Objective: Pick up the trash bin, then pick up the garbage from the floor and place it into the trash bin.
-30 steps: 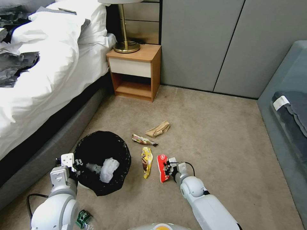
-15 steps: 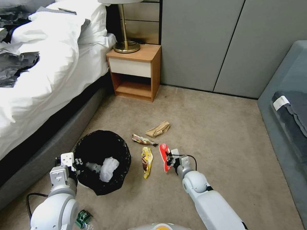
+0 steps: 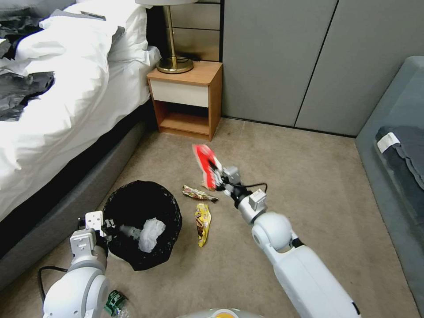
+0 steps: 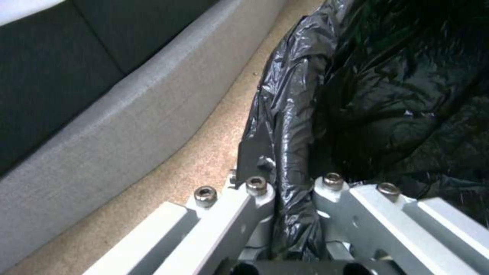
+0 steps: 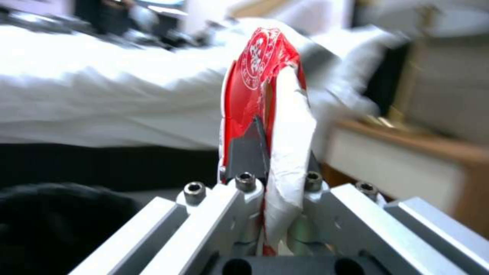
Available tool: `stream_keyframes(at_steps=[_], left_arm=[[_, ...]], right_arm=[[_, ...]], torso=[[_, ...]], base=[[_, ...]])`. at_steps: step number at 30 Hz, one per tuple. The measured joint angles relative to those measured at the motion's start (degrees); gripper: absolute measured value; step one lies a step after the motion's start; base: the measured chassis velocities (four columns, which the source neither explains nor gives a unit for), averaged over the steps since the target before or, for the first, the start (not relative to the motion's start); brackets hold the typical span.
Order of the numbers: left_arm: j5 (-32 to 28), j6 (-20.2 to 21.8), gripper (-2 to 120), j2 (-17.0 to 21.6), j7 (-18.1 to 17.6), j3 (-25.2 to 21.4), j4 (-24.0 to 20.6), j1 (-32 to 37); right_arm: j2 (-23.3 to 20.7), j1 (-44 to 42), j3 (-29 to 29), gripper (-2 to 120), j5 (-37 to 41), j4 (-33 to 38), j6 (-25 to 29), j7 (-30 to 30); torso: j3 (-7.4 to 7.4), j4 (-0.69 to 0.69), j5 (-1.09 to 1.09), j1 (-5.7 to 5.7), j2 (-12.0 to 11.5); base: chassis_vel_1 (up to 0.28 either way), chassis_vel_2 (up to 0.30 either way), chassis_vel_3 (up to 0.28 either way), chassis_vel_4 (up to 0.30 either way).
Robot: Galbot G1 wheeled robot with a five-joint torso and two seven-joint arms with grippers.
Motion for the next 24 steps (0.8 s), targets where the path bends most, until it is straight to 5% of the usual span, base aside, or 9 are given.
stream_keyframes(at_steps=[11, 24], left_arm=[[0.3, 0.1, 1, -0.6, 0.0, 0.4, 0.2, -0.1], [0.5, 0.1, 1, -0.7, 0.0, 0.6, 0.2, -0.1]], right_arm=[[-0.5, 2.2, -13.6, 0, -3.6, -1.7, 0.1, 1.1], [-0.8, 1.5, -16.2, 3, -5.4, -7.3, -0.8, 1.6]], torso=[[0.00, 0.00, 0.01, 0.00, 0.0], [0.00, 0.01, 0.01, 0.00, 0.0]], base=[[0.000, 0.000, 0.000, 0.000], [0.000, 0.000, 0.000, 0.000]])
